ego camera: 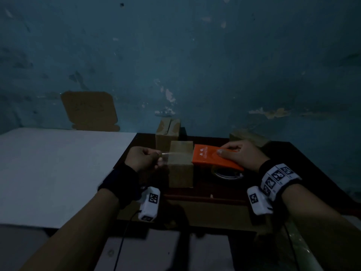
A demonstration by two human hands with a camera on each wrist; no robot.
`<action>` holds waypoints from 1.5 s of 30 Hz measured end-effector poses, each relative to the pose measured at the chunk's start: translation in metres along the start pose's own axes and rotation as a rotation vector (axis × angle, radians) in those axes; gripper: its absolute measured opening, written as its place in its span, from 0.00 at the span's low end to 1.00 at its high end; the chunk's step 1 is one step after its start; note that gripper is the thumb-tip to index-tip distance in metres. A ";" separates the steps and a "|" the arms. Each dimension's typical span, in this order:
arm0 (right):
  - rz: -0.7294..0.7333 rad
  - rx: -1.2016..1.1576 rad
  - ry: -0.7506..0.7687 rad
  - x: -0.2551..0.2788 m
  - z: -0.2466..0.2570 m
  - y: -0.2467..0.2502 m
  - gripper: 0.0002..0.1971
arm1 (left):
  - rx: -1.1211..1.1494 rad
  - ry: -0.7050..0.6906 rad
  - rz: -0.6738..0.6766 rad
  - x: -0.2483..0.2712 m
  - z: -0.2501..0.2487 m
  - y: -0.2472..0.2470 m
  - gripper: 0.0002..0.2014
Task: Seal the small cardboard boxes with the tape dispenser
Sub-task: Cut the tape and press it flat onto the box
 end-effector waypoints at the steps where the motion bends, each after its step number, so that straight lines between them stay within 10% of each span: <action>1: 0.005 -0.008 0.000 0.001 -0.001 -0.001 0.07 | 0.009 0.008 0.000 0.001 0.001 0.000 0.05; 37: 0.039 -0.103 -0.202 -0.010 -0.064 -0.021 0.10 | 0.330 0.341 0.105 -0.017 0.047 -0.028 0.07; 45: 0.070 -0.073 -0.190 -0.015 -0.060 -0.031 0.10 | 0.067 0.275 0.085 -0.026 0.055 -0.026 0.13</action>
Point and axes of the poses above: each hand's wrist, its own x-axis away from the middle knuckle, its own y-axis out of the back of the hand, z = x × y, the point moved 2 cm from there along -x, towards the middle knuckle, and after that the axes turned 2 degrees about -x, right-handed, at the moved point
